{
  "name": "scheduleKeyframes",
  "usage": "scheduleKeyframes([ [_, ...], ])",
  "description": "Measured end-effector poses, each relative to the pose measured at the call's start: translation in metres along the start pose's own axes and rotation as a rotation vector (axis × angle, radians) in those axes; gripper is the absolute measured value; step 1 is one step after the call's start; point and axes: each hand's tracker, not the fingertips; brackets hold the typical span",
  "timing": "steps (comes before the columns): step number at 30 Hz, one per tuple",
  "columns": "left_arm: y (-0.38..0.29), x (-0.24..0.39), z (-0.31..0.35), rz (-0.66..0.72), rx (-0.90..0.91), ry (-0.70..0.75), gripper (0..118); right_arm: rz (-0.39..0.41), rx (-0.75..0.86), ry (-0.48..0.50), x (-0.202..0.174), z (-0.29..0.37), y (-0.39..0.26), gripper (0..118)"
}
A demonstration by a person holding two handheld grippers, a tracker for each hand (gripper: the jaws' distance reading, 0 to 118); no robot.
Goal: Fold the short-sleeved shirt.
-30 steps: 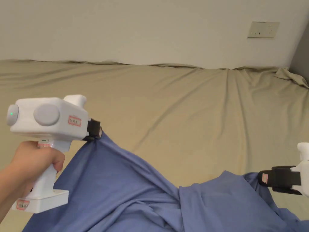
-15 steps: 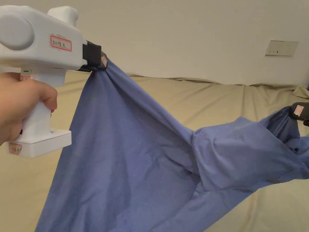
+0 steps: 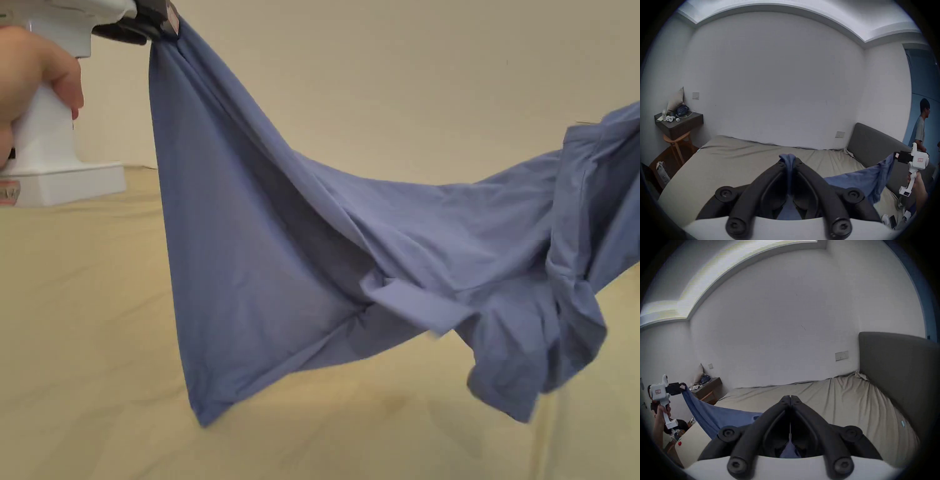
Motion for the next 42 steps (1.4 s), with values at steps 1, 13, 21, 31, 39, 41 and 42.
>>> scheduleKeyframes([
  [1,0.007,0.000,-0.001,-0.005,0.006,0.012,4,0.022,0.007,-0.017,0.000,-0.006,0.009,2],
  [13,0.076,-0.023,0.002,0.010,0.123,0.110,4,0.052,0.104,-0.032,-0.030,-0.021,0.073,2],
  [21,0.056,-0.042,0.016,0.031,0.106,0.125,4,0.029,0.045,-0.008,-0.027,-0.021,0.052,2],
  [31,-0.065,-0.034,0.079,0.009,-0.016,0.002,4,-0.023,-0.138,0.050,0.001,0.026,-0.069,2],
  [39,-0.180,-0.053,0.171,0.085,-0.130,0.007,4,-0.102,-0.271,0.022,0.035,0.123,-0.159,2],
  [41,-0.218,-0.064,0.195,0.169,-0.165,0.006,4,-0.137,-0.326,0.020,0.043,0.151,-0.189,2],
  [42,-0.236,-0.069,0.206,0.184,-0.204,0.005,4,-0.144,-0.347,0.006,0.047,0.162,-0.204,2],
])
